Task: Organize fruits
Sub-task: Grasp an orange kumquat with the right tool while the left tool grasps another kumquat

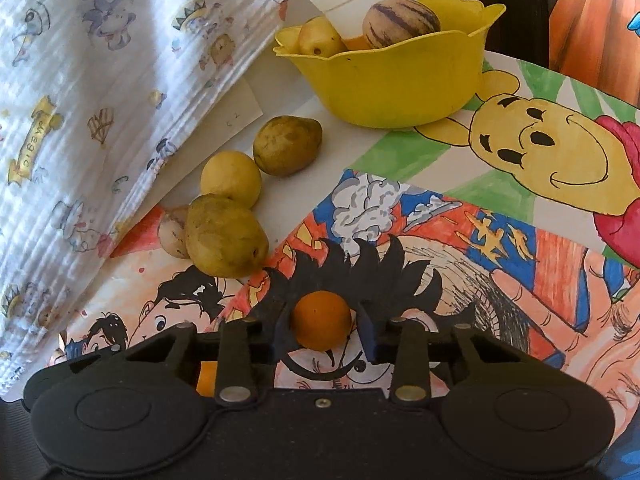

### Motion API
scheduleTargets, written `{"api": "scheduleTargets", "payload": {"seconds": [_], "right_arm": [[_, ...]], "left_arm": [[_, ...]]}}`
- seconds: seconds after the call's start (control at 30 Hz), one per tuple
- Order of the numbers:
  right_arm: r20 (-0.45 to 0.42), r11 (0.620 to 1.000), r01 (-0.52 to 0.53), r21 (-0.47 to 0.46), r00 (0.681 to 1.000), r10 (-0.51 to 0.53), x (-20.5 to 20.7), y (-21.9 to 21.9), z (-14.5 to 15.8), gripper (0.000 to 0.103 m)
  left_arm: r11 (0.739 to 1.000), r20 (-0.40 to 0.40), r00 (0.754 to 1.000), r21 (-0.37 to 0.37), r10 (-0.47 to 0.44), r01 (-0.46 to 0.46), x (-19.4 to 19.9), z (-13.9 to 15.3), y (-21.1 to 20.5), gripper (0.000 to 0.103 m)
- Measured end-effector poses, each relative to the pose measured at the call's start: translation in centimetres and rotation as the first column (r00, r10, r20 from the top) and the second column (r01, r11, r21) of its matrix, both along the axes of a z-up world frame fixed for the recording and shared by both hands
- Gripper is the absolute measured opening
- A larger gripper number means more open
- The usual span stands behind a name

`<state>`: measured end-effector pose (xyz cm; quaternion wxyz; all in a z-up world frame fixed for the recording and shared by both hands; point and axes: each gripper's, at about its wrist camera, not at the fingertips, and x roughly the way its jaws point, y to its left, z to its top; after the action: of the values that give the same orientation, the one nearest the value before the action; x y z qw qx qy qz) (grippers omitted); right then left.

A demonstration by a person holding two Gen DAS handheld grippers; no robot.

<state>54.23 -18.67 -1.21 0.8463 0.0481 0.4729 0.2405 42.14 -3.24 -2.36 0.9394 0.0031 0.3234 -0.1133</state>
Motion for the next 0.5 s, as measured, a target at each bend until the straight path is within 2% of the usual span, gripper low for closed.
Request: {"api": "scheduleTargets", "payload": {"seconds": [0.1, 0.33, 0.5], "right_arm": [[-0.006, 1.000, 0.005, 0.016, 1.000, -0.005, 0.0, -0.1, -0.1, 0.035], [-0.034, 0.998, 0.033, 0.056, 0.999, -0.031, -0.2, -0.7, 0.0, 0.034], [-0.017, 0.995, 0.040, 0.087, 0.999, -0.039, -1.5, -1.3, 1.3, 0.034]], "left_arm": [[0.999, -0.006, 1.000, -0.035, -0.004, 0.004, 0.3, -0.2, 0.4, 0.037], [0.998, -0.017, 1.000, -0.064, 0.000, -0.001, 0.0, 0.1, 0.8, 0.036], [0.996, -0.027, 1.000, -0.086, 0.011, -0.013, -1.0, 0.5, 1.2, 0.036]]}}
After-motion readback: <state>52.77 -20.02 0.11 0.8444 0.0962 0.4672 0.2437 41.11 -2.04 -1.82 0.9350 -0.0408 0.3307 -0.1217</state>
